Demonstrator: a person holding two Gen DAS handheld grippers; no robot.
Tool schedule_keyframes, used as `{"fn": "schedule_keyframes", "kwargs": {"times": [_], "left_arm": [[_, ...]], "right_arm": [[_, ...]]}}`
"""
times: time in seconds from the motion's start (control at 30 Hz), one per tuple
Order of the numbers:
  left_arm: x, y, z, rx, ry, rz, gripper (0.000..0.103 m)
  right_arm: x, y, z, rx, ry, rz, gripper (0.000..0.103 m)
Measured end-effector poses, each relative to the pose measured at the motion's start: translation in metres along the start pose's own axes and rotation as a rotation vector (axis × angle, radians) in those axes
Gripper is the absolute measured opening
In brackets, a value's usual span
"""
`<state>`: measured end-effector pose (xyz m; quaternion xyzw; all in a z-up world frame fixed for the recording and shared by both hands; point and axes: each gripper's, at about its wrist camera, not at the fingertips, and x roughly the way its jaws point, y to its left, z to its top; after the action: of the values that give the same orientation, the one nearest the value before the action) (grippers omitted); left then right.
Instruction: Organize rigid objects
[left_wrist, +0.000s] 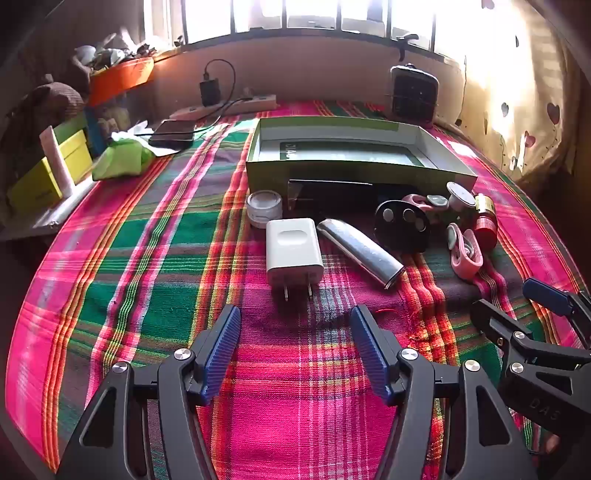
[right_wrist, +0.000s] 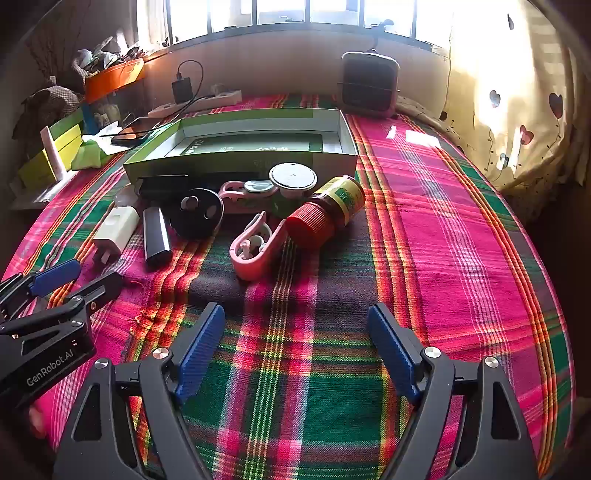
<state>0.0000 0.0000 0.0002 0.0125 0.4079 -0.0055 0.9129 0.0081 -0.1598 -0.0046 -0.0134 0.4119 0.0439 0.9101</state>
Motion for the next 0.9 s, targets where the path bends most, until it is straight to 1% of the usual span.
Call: {"fn": "schedule_keyframes", "kwargs": {"times": [0.27, 0.37, 0.5, 0.9], "left_arm": [[-0.0020, -0.0025, -0.0048, 0.000, -0.014, 0.004, 0.062], [-0.0005, -0.0011, 0.0005, -0.001, -0.006, 0.002, 0.062], [-0.0026, -0.0041, -0.0056, 0.004, -0.012, 0.005, 0.062], [-0.0027, -0.0060, -0.0037, 0.005, -0.010, 0.002, 0.062]], "right_arm": [[0.0000, -0.0001, 0.0000, 0.001, -0.001, 0.001, 0.080], [0.0000, -0.0001, 0.0000, 0.000, -0.001, 0.001, 0.080], [0.0000, 0.0000, 0.0001, 0.001, -0.001, 0.001, 0.080], [-0.0002, -0.0001, -0.0001, 0.001, -0.001, 0.001, 0.080]]}}
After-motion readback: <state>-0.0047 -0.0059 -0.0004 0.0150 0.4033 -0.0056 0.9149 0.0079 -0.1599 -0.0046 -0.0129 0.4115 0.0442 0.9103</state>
